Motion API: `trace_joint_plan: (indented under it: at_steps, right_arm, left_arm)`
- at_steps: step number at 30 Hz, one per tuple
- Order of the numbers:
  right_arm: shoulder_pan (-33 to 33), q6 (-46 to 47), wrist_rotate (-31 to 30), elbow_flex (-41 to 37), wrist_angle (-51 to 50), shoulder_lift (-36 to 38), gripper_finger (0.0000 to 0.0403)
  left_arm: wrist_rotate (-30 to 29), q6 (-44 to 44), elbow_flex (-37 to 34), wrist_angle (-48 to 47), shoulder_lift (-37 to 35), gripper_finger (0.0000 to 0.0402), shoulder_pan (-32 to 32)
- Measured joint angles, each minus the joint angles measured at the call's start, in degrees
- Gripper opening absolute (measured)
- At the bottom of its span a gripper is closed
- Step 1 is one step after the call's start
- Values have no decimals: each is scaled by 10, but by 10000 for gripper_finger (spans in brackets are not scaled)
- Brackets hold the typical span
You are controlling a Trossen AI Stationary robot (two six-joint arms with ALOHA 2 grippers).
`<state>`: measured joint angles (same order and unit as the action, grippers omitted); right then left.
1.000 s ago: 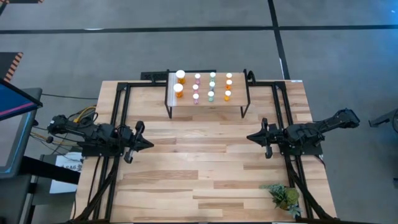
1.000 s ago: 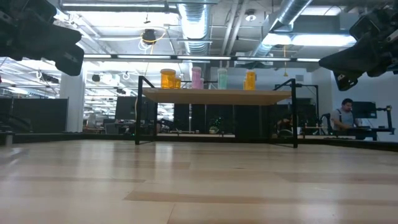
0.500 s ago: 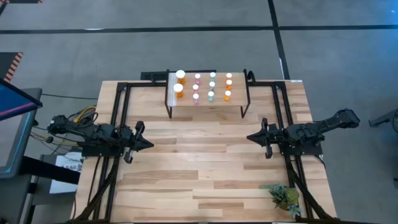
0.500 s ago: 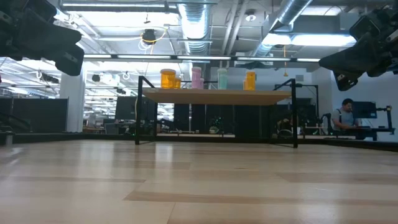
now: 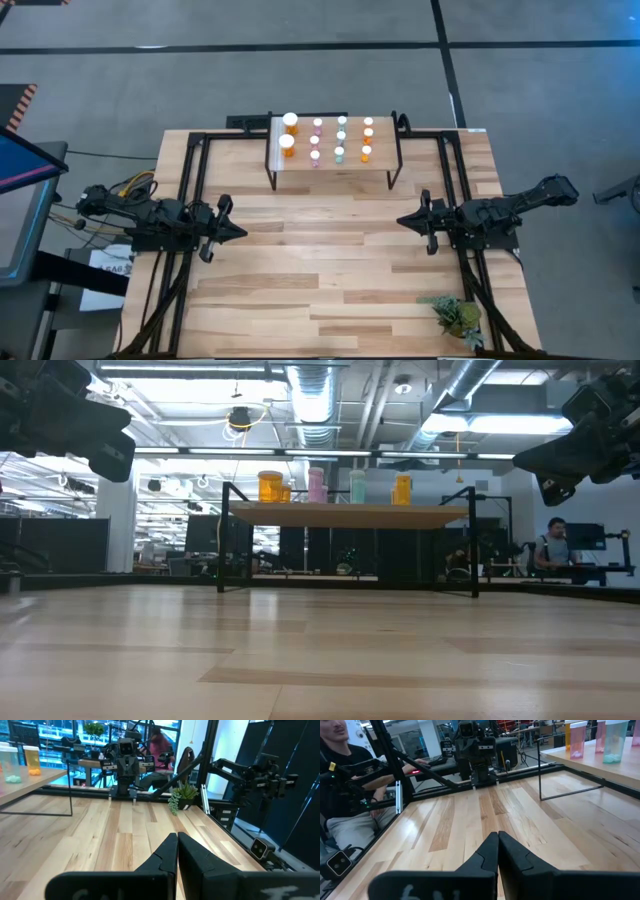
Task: Pick and place medicine bottles onto shelf by color
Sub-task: Return to Home Position
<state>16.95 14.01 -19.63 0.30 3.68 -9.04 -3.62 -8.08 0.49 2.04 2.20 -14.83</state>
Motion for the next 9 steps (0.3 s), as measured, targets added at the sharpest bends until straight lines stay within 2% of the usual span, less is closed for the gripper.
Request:
trace_joint_plan:
  at_steps: [9]
  right_arm:
    - [0, 0, 0, 0, 0, 0, 29]
  left_arm:
    - [0, 0, 0, 0, 0, 0, 0]
